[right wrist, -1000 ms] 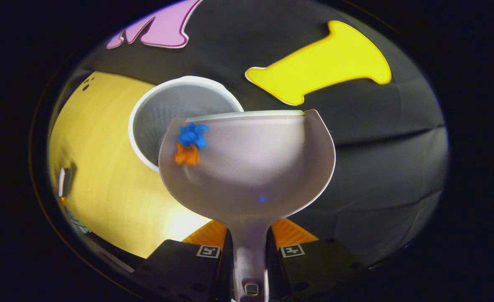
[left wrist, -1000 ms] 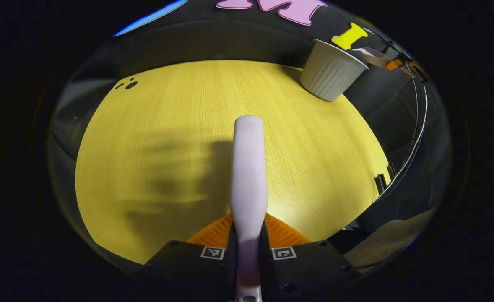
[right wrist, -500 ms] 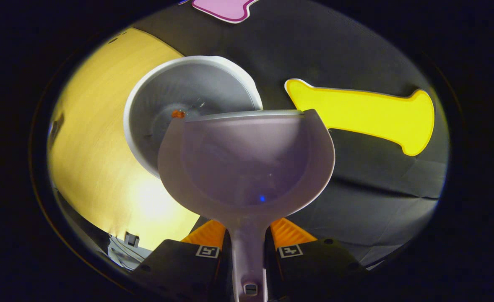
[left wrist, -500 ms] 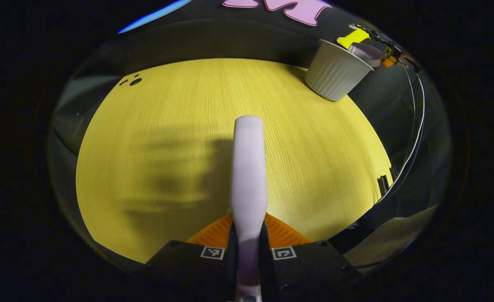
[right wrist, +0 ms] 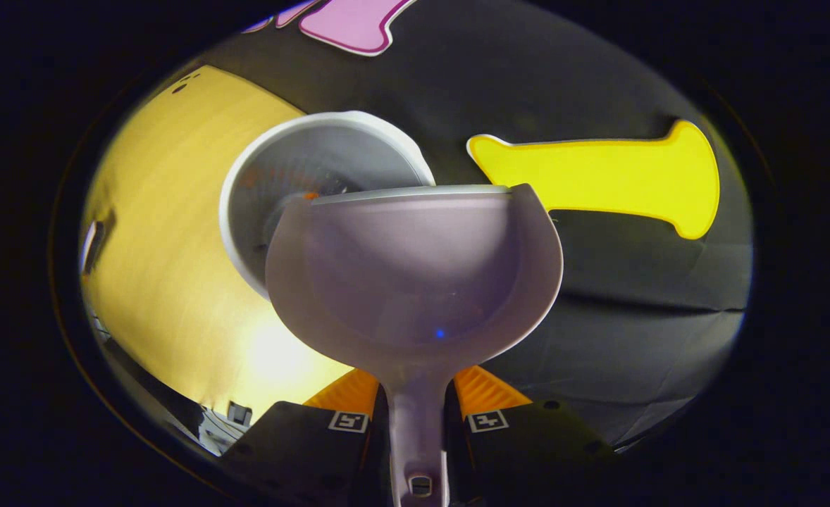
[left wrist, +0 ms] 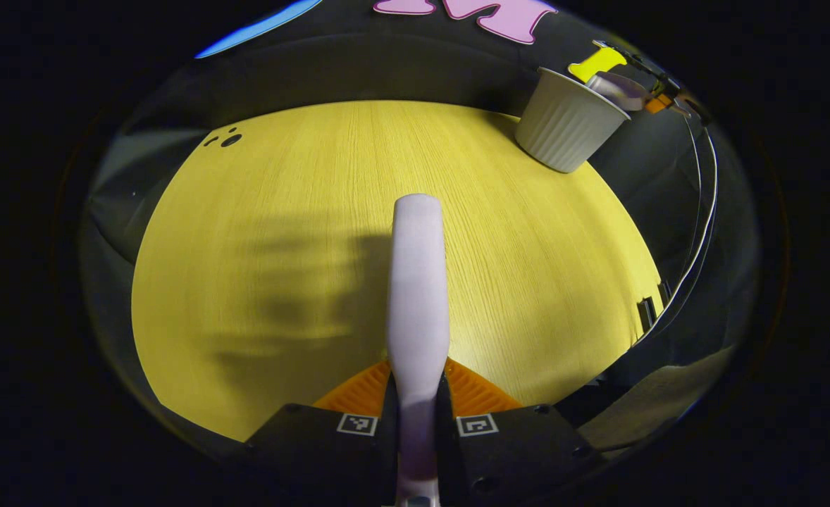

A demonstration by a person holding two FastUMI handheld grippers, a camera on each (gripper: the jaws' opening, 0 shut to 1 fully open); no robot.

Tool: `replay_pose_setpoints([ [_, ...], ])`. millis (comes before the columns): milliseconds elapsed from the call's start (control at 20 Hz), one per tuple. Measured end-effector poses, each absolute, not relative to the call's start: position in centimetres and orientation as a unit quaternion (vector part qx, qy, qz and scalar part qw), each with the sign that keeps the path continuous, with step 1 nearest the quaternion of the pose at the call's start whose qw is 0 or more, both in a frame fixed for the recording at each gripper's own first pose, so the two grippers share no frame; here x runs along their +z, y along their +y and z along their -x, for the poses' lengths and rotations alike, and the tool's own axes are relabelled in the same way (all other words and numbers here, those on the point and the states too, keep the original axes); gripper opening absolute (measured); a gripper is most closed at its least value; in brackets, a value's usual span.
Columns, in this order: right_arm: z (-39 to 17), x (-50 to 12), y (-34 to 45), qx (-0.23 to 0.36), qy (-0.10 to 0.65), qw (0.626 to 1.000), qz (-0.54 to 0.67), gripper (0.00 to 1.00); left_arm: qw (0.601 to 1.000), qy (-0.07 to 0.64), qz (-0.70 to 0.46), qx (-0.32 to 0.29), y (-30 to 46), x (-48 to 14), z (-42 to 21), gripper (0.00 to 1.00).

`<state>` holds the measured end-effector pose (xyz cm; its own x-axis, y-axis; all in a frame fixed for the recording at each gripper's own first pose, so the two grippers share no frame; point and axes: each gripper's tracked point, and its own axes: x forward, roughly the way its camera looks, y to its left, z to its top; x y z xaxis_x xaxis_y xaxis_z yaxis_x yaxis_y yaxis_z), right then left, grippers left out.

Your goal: Pick up the small broom and dustpan from the desktop, sweep the trash into the dustpan with the broom, and then empty the trash into the garbage bin.

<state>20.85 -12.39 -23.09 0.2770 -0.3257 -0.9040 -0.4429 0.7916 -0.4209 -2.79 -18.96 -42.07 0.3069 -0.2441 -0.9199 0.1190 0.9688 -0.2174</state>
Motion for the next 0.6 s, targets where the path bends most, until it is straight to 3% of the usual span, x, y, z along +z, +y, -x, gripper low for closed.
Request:
replay_pose_setpoints([
  [50,-20.5,-22.9,-12.0,0.041,0.595,0.744,0.3,0.4,0.807,0.578,0.053,-0.111,-18.9,-42.1,2.8,0.27],
  [100,-20.1,-22.9,-11.7,0.043,0.59,0.756,0.281,0.36,0.807,0.577,0.051,-0.11,-18.8,-42.1,2.7,0.27],
  [300,-17.2,-22.1,-9.7,0.063,0.564,0.799,0.198,0.36,0.809,0.576,0.043,-0.107,-18.3,-42.1,2.5,0.27],
  [550,-12.5,-22.2,-6.6,0.089,0.541,0.824,0.143,0.33,0.809,0.578,0.023,-0.105,-17.4,-42.3,2.4,0.27],
  [600,-11.3,-22.4,-5.6,0.098,0.537,0.828,0.131,0.36,0.809,0.579,0.02,-0.104,-17.2,-42.3,2.5,0.27],
])
